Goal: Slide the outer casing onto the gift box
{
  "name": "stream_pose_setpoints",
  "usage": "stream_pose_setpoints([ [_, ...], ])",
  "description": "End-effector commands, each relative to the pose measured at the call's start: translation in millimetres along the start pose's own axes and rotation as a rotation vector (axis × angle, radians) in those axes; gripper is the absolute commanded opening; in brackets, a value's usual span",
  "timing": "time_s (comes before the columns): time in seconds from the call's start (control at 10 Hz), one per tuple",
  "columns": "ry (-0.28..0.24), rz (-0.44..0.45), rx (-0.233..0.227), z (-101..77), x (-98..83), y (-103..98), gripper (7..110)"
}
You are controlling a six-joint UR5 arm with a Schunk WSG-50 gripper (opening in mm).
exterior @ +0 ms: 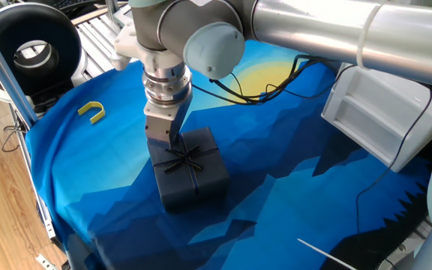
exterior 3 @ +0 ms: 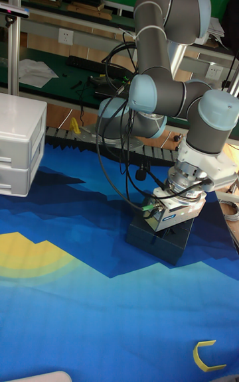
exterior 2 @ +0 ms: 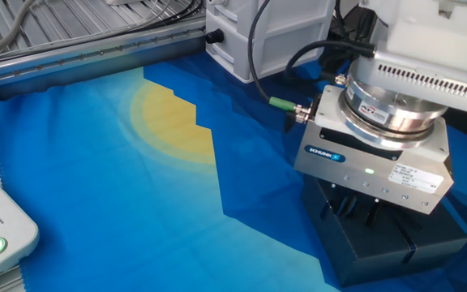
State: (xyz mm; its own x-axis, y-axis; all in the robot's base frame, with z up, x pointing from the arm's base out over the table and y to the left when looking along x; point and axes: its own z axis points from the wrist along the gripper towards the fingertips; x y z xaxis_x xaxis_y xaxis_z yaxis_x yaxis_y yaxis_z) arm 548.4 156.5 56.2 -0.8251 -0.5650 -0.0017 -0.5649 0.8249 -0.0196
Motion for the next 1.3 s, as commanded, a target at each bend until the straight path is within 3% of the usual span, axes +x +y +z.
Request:
stream_pose_setpoints([
  [0.0,0.001,-0.012,-0.014,-8.0,2.0,-2.7,7],
  [0.2,-0.012,-0.037,-0.048,-30.8,13.6,-12.0,7],
  [0.4,-0.030,0.006,-0.021,-55.6,21.5,-18.3,7],
  [0.6,-0.094,0.099,0.028,-74.2,18.4,-26.1,7],
  [0.7,-0.104,0.213,0.030,-81.3,28.1,-24.2,7],
  [0.8,-0.124,0.274,-0.031,-87.6,33.6,-11.9,7],
  [0.9,-0.130,0.288,-0.041,-94.1,43.0,-9.9,7],
  [1.2,-0.154,0.349,0.009,-116.0,74.2,-17.8,7],
])
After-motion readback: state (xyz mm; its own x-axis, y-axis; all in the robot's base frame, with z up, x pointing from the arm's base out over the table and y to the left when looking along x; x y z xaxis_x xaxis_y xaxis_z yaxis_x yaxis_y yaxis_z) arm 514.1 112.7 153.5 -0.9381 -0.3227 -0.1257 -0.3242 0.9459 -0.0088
